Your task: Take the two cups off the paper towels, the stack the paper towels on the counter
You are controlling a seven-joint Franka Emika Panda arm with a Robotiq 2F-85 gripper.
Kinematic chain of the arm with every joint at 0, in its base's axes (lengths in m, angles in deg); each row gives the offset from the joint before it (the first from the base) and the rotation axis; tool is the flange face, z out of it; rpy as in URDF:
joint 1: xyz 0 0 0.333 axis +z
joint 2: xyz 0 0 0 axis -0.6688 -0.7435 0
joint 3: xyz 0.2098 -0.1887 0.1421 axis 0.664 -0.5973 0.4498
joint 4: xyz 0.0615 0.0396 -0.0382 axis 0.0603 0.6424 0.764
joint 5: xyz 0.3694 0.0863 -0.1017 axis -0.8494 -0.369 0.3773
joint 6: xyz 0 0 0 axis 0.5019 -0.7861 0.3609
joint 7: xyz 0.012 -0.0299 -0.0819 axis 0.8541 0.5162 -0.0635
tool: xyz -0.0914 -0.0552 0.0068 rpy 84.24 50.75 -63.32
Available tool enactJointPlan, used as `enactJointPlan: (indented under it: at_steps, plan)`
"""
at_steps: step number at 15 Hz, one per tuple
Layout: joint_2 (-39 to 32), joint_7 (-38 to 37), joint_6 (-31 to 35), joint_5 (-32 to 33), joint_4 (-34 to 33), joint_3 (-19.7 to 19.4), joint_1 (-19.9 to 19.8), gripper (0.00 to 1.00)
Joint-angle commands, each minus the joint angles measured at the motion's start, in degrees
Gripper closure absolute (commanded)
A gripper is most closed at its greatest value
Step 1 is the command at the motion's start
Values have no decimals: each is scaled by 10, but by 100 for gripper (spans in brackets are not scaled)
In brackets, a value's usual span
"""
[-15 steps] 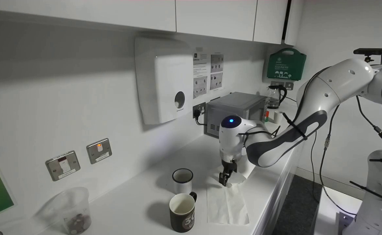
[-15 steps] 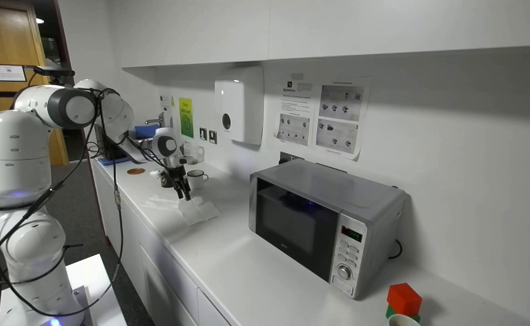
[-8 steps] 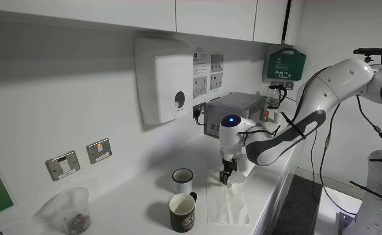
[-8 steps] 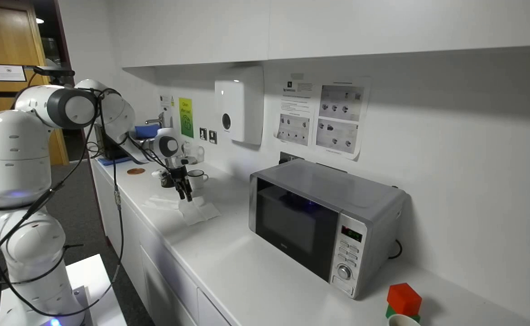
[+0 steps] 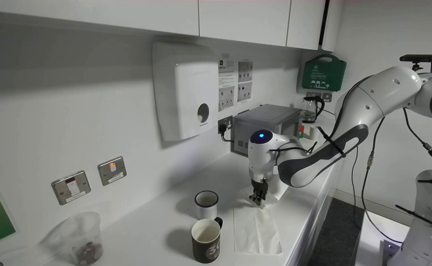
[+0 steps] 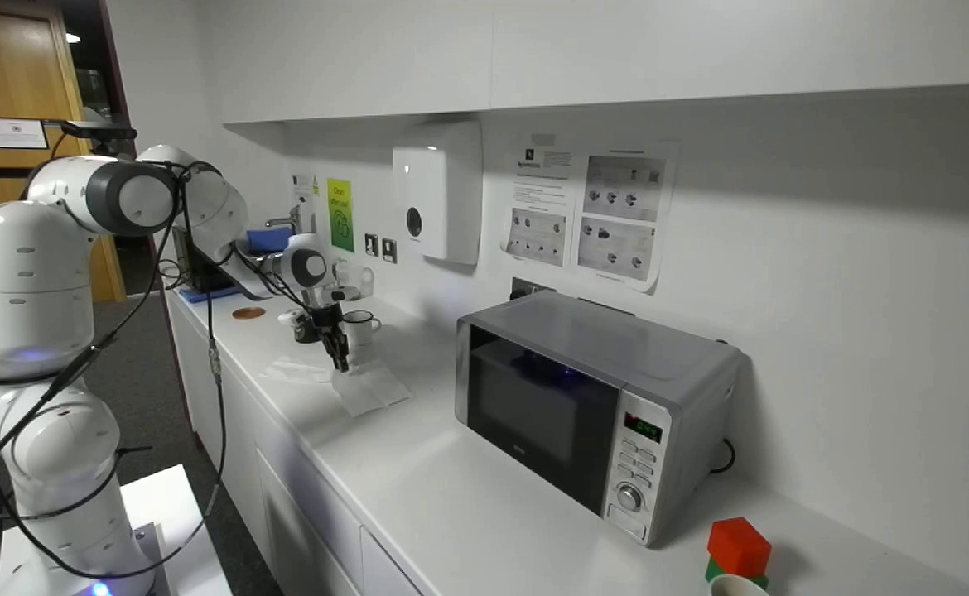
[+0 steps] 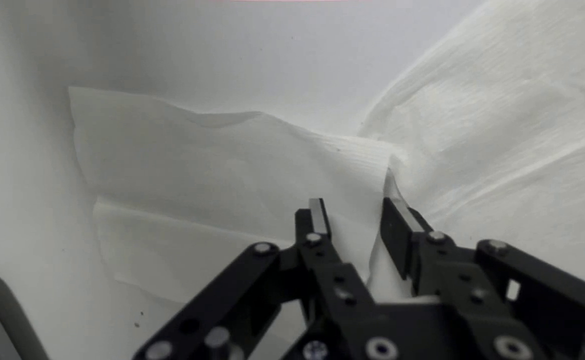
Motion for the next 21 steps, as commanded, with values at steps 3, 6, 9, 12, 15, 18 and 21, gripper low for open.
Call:
enactJointPlan:
  at_steps: [3,6,9,12,15,18,21]
  plan:
    - [17,2,-15,4,8,-1,-1,100]
    - [18,3,-16,3,8,0,-1,100]
    - [16,2,-17,4,6,-1,-1,100]
    - [19,-2,-17,9,7,-1,0,73]
    - [19,-1,-18,8,7,-1,0,51]
    - [20,0,-20,10,7,-1,0,27]
    - [19,-1,-23,12,7,-3,-1,6]
